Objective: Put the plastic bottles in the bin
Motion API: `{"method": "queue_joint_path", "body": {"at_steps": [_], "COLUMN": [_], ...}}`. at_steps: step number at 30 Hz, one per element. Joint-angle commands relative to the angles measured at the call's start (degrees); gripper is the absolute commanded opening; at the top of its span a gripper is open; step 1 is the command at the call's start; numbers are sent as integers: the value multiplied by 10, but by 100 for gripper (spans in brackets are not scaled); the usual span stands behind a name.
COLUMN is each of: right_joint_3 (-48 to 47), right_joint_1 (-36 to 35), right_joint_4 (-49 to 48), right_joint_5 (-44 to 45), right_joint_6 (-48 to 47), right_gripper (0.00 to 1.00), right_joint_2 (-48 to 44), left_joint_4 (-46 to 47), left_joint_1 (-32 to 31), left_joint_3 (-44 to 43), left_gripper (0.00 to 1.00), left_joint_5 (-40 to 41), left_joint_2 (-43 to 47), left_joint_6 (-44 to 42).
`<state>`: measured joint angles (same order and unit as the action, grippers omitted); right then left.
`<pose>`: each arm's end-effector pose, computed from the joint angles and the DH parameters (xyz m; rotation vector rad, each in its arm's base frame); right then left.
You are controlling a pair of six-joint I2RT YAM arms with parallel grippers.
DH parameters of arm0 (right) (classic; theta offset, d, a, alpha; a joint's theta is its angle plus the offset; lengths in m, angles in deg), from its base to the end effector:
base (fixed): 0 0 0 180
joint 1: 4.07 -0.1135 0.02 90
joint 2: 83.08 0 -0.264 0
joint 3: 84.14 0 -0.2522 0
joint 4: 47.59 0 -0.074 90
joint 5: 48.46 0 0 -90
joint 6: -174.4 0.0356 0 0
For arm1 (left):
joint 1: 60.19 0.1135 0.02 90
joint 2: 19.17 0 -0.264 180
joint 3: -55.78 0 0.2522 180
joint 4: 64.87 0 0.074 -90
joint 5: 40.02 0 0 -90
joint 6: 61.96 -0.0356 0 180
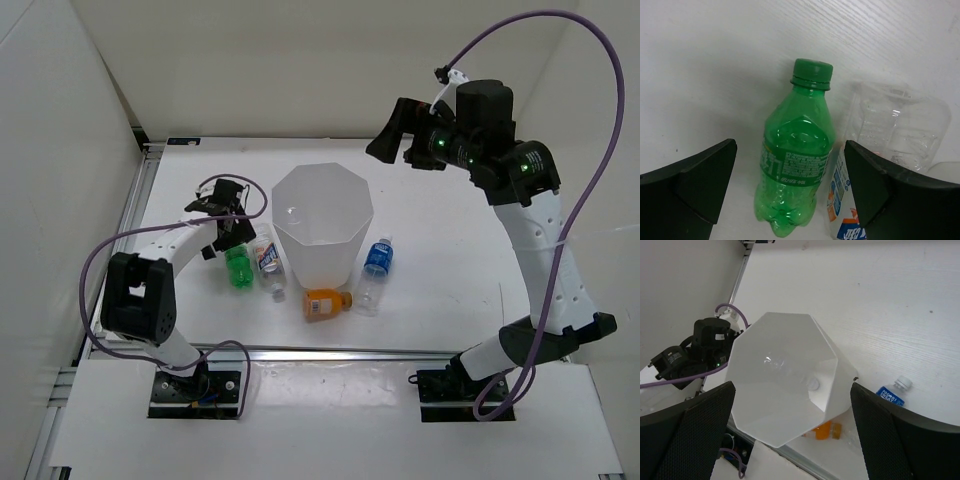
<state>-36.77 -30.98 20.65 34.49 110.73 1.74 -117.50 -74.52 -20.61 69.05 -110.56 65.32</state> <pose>0.2370 0.1252 0.5251 -0.0954 1.9938 0.7305 0.3042 -0.0657 0.2126 -0.6120 2.5734 0.1722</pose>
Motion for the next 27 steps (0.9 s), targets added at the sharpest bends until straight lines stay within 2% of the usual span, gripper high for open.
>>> {"method": "queue_joint_path", "body": {"at_steps": [1, 7, 9, 11, 14, 15, 16, 19, 22, 25, 27], "right_joint_3": [6, 18, 18, 18, 18, 18, 18, 18, 18, 18, 18], "right_joint_1": [19, 38, 38, 38, 38, 38, 38, 38, 38, 43, 49], "right_joint_4": [5, 5, 5, 5, 5, 5, 5, 5, 5, 5, 5], "right_joint_5": [-33, -47, -53, -53, -53, -53, -53, -53, -59, -64, -64], "right_joint_6": [-9, -4, -4, -4, -4, 1, 1, 1, 7, 12, 18], "right_gripper": [100, 100, 100, 100, 100, 100, 100, 100, 100, 100, 100], "right_joint_2": [-12, -18, -18, -18, -12, -12, -12, -12, -7, -2, 3], "left_joint_4": [24, 29, 29, 29, 24, 24, 14, -39, -105, -100, -90], "left_joint_1": [2, 2, 13, 13, 19, 19, 25, 25, 25, 5, -12], "left_joint_3": [-4, 20, 29, 42, 51, 45, 38, -29, -144, -278, -324], "left_gripper": [100, 100, 94, 81, 55, 43, 38, 35, 34, 32, 32], "left_joint_5": [-44, -62, -74, -74, -68, -62, -54, -10, 38, 45, 27], "left_joint_2": [-14, -40, -40, -27, 8, 30, 40, 79, 105, 122, 122], "left_joint_6": [0, 5, 23, 38, 61, 70, 70, 100, 130, 130, 123]}}
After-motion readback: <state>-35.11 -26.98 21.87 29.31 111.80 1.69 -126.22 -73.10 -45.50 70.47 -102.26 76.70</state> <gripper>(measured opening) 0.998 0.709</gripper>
